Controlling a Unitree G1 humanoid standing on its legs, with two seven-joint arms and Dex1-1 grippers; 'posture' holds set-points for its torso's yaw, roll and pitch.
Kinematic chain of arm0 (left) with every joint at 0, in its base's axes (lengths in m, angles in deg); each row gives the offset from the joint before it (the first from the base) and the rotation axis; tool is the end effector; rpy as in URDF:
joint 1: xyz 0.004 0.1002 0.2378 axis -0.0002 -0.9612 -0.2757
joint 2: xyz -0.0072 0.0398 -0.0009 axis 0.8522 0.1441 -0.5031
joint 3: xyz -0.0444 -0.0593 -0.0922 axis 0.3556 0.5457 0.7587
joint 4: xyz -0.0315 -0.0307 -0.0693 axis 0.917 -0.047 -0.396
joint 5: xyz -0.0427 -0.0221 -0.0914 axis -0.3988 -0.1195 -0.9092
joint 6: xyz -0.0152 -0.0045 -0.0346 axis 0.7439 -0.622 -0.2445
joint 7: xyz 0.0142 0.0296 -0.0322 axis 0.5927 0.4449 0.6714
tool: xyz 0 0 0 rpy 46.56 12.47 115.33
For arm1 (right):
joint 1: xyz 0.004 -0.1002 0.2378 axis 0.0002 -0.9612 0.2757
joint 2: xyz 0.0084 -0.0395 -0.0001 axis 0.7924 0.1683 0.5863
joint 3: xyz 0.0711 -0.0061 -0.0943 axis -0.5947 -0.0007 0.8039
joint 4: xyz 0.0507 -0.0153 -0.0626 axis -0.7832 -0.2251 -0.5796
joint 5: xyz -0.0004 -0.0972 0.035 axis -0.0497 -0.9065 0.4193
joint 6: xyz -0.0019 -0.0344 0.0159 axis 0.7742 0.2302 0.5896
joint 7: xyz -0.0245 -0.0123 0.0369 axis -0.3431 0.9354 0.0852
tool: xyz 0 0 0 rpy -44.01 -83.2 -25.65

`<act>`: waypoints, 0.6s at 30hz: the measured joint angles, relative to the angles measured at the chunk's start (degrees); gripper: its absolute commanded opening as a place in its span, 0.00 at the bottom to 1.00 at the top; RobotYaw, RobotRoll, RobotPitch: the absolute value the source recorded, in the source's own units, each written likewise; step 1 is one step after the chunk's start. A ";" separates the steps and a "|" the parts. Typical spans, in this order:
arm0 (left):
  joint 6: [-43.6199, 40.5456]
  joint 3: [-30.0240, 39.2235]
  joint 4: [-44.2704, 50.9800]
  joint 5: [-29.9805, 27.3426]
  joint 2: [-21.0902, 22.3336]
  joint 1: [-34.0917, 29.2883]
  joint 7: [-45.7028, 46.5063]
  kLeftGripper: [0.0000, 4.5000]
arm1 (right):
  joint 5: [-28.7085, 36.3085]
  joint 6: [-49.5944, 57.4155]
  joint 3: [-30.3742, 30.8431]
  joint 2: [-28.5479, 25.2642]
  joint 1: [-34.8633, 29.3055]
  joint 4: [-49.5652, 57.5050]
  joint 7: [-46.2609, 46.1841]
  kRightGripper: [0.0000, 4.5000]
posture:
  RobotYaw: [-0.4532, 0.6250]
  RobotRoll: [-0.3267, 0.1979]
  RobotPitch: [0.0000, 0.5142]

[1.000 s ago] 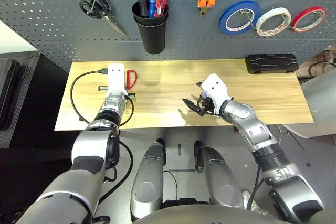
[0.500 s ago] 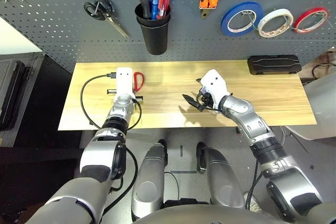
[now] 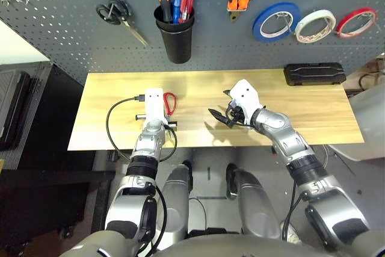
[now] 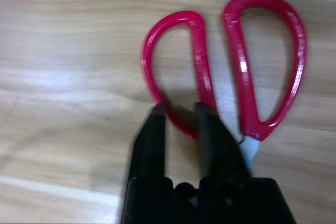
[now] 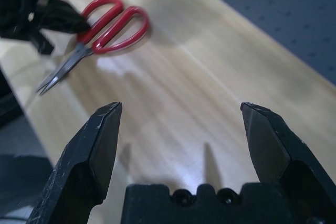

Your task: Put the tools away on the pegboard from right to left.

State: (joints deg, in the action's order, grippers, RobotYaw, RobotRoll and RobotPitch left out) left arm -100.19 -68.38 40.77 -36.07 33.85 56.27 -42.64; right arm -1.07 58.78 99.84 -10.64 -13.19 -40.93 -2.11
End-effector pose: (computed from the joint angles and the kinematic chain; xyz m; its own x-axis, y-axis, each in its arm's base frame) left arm 0.2841 0.1602 0.0279 0.7957 0.2279 -0.5612 -0.1961 0.9735 0.1173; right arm 0.2884 -0.1448 0.0572 0.6189 0.7374 -0.2707 -0.7854 0.5838 -0.2056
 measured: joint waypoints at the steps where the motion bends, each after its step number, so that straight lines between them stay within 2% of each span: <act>1: -0.77 0.33 0.74 -0.08 0.16 -0.22 0.06 0.55 | 0.17 -0.02 0.22 -0.26 -0.45 0.07 1.02 1.00 | 0.60 0.62 0.57; 6: -4.02 1.72 3.44 -0.45 0.68 -0.20 0.09 0.99 | 1.00 -0.12 1.64 -1.08 -1.28 1.56 5.46 1.00 | 0.60 0.62 0.58; 18: -3.37 2.34 1.77 -0.19 2.60 1.57 0.22 0.99 | 1.12 -0.31 1.81 -1.41 -2.54 3.53 7.14 1.00 | 0.60 0.62 0.59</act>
State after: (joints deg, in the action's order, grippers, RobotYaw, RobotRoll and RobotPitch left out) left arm -103.56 -66.05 42.54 -36.26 36.45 57.84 -42.42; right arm 0.06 58.47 101.65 -12.05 -15.73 -37.41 5.03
